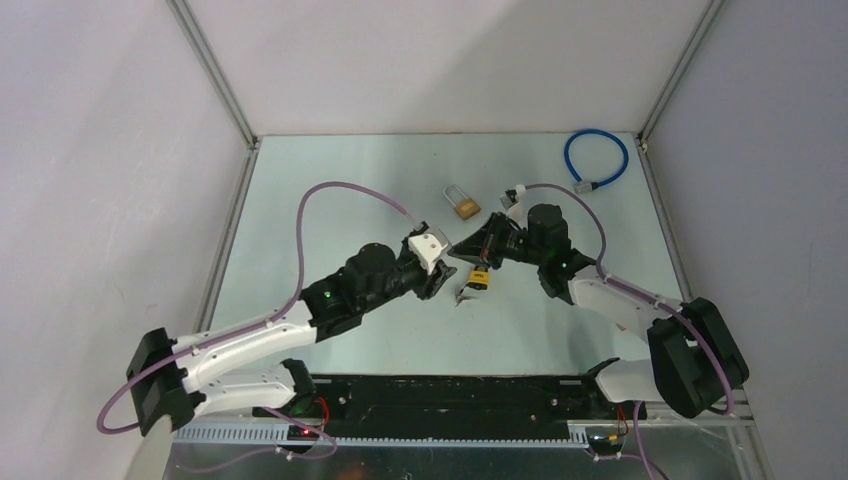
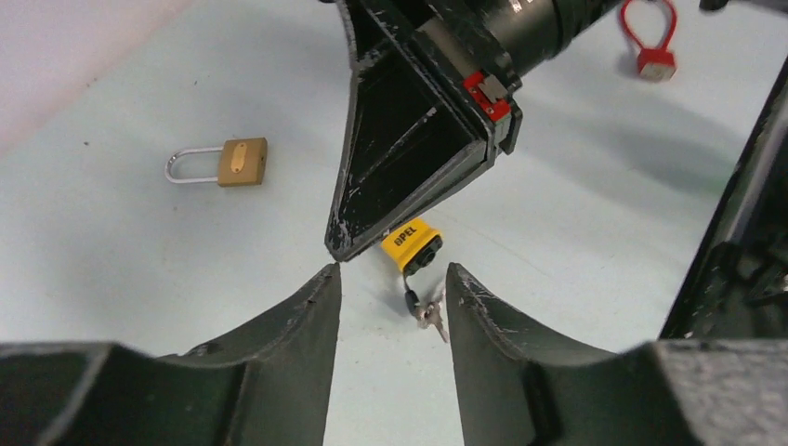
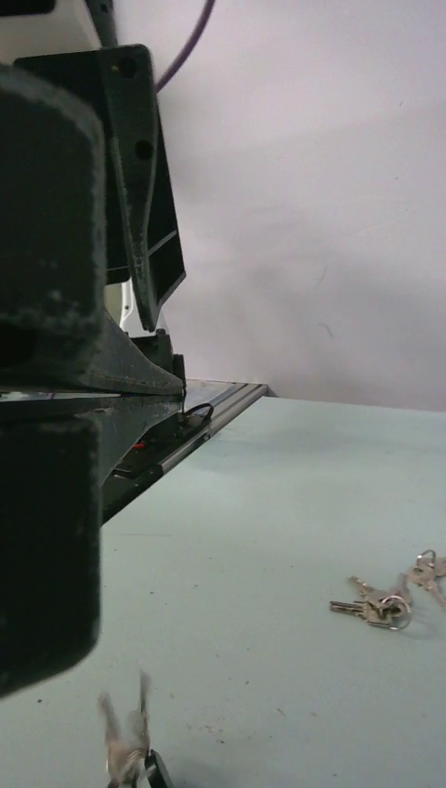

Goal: Unlock with the key

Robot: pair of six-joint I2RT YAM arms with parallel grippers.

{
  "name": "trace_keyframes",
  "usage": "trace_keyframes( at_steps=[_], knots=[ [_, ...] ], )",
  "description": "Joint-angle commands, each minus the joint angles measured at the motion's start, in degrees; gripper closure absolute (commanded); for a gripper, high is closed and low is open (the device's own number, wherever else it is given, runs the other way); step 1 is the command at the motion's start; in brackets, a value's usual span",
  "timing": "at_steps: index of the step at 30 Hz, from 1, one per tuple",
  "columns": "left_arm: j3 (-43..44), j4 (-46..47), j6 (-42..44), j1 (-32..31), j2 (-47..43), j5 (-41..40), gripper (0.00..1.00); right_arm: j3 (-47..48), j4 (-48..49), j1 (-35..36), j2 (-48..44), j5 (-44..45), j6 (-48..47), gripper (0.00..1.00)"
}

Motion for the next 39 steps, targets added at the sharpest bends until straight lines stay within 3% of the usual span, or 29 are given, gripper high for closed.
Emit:
trace_keyframes(
  at_steps=[1,5,7,12,15,17,25,33,39],
  knots=[
    [-1.21,3.65,-11.76,1.44,-3.76,-0.99,0.48,-1.82,9.86,-0.21,-2.28,3.27,-1.19,1.00],
    [-2.95,4.89,-18.73,5.86,-3.72,0.41,0.47,-2.14,7.26,-0.52,-2.81,5.18,-3.57,1.00],
    [-3.19,4.55,-21.88,8.65,-2.23,1.37,0.38,-2.07,1.59,-0.73,-4.08,8.33,-9.10,0.97],
    [0.22,-1.57,-27.81,10.11,3.86,1.46,0.31,-2.03,-15.94,-0.83,-9.36,19.66,-21.58,0.49],
    [1.70,-7.22,-30.52,11.28,5.17,-1.33,0.28,-1.94,-23.19,-0.01,-11.20,22.53,-29.96,0.32],
    [1.94,-9.96,-32.31,13.02,5.24,-2.25,0.27,-1.35,-27.36,1.33,-11.06,22.96,-35.18,0.28],
    [-2.17,-15.19,-35.99,20.78,0.27,-0.70,0.24,5.16,-39.43,9.43,-3.65,28.59,-52.85,0.29],
    [-4.80,-19.96,-34.60,22.97,-7.25,-2.54,0.24,12.85,-39.56,13.89,8.49,31.00,-55.62,0.44],
    [-5.57,-21.87,-33.05,23.38,-10.69,-3.01,0.24,16.71,-40.26,16.15,16.80,34.33,-56.49,0.49]
  ],
)
